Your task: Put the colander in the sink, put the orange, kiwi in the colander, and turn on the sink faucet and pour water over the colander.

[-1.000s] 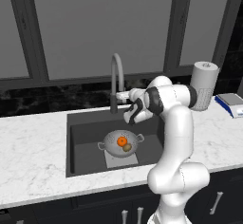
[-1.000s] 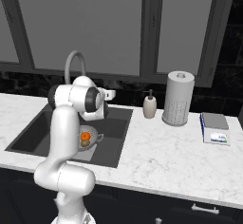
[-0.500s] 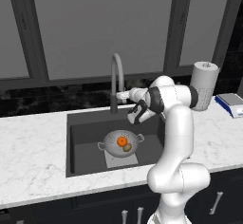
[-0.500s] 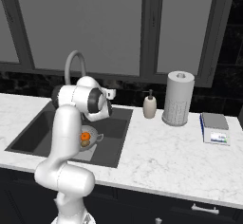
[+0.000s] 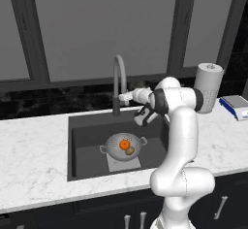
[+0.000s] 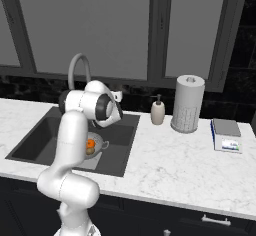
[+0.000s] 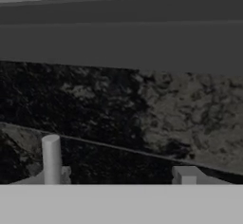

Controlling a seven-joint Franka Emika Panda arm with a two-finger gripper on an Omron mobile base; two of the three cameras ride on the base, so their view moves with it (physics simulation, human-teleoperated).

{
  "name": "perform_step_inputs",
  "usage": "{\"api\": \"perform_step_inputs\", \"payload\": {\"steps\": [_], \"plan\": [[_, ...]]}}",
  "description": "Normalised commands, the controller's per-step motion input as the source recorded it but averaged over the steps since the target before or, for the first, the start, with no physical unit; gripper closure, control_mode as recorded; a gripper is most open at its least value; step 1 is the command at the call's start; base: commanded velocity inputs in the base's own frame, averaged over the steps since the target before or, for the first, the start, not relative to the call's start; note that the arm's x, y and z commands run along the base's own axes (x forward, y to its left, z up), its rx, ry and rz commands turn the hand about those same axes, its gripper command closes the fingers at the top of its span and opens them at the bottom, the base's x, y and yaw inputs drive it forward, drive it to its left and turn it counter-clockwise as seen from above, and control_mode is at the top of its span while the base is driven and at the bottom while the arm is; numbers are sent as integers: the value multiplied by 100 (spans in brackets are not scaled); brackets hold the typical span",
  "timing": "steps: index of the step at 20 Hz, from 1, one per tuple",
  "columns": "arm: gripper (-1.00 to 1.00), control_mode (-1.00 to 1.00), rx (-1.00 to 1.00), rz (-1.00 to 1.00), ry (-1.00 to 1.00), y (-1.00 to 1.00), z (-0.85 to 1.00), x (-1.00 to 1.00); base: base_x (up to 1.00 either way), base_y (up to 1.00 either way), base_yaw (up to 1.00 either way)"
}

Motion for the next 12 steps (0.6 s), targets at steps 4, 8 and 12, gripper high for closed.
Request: {"api": "perform_step_inputs", "payload": {"steps": [4, 8, 12], "plan": [[100, -100, 0, -17, -27, -13, -80, 4, 0, 0, 0], [100, -100, 0, -39, -24, -61, -84, 0, 0, 0, 0], [100, -100, 2, -37, -24, -64, -81, 0, 0, 0, 0]]}}
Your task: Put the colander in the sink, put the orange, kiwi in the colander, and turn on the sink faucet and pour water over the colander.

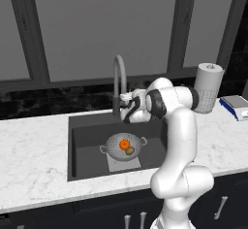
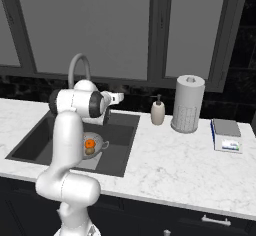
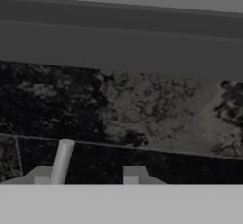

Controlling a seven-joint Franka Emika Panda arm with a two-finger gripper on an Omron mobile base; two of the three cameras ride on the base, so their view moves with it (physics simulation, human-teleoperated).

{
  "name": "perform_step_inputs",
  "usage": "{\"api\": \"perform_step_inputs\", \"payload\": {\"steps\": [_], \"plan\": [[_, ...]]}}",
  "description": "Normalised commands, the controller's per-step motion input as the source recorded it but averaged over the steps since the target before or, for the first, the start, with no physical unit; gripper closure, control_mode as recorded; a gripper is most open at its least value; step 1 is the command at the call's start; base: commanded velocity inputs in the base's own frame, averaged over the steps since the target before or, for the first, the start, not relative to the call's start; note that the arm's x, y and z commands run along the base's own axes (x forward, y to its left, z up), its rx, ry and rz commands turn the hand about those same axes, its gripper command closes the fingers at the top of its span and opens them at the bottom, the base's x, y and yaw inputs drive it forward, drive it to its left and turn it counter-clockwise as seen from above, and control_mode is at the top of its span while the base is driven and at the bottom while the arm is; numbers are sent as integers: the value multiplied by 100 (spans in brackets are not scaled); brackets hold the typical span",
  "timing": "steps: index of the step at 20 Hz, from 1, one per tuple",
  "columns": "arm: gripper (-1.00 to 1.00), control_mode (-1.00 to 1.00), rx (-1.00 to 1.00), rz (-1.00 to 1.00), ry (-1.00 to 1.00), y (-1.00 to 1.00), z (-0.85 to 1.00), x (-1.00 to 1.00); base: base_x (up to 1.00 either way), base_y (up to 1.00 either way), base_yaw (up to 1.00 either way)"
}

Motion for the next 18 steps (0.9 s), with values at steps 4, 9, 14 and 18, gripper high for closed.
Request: {"api": "perform_step_inputs", "payload": {"steps": [4, 9, 14, 18], "plan": [[100, -100, 7, -28, -22, -87, -72, -1, 0, 0, 0], [100, -100, 22, -9, -15, -100, -58, -17, 0, 0, 0], [100, -100, 50, 32, -29, -98, -4, -76, 0, 0, 0], [100, -100, 31, 54, -30, -73, -13, -70, 0, 0, 0]]}}
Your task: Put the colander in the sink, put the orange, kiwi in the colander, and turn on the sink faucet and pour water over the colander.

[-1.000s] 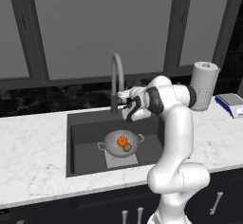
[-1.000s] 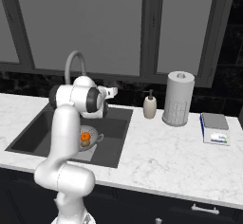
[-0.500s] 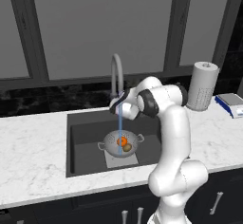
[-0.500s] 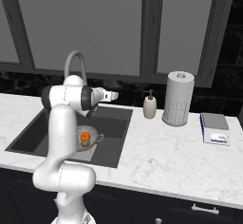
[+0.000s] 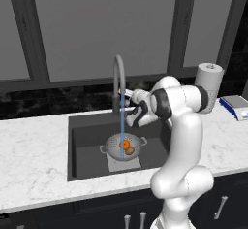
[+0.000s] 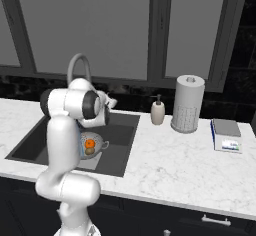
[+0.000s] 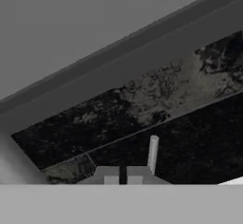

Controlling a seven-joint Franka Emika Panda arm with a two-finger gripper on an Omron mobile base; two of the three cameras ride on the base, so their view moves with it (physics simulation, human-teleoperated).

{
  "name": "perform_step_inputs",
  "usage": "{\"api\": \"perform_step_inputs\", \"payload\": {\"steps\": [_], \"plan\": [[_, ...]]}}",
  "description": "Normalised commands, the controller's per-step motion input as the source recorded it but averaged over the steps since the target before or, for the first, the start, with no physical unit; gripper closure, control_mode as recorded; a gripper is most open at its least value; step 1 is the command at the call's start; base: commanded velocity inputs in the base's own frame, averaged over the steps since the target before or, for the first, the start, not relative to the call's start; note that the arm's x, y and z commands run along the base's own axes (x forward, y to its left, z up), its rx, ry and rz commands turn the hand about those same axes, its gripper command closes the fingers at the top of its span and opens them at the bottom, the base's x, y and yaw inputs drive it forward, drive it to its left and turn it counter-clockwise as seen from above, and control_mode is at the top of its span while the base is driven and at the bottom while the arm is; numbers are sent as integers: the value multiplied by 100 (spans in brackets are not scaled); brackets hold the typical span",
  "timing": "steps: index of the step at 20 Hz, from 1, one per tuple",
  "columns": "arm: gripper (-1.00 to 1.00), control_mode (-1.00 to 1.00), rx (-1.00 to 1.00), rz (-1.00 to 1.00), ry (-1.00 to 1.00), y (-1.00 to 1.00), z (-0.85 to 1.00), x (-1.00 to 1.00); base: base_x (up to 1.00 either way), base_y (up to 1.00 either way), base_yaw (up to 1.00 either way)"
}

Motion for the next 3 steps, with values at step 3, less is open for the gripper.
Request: {"api": "perform_step_inputs", "payload": {"steps": [3], "plan": [[100, -100, 21, 43, -35, -46, -3, -97, 0, 0, 0]]}}
